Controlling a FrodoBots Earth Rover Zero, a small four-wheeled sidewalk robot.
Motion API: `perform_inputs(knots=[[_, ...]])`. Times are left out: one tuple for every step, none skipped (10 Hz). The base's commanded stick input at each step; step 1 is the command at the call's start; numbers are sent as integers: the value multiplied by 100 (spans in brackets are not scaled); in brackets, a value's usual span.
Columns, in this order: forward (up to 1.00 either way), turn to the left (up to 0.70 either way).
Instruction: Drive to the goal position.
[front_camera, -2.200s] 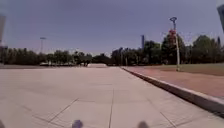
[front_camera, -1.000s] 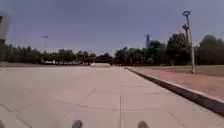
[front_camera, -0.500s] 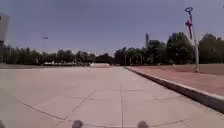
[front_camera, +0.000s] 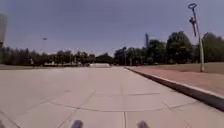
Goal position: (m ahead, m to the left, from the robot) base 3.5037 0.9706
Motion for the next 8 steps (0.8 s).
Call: perform_inputs(knots=[[85, -6], [85, 0], [85, 0], [85, 0], [85, 0], [85, 0], [85, 0], [85, 0]])
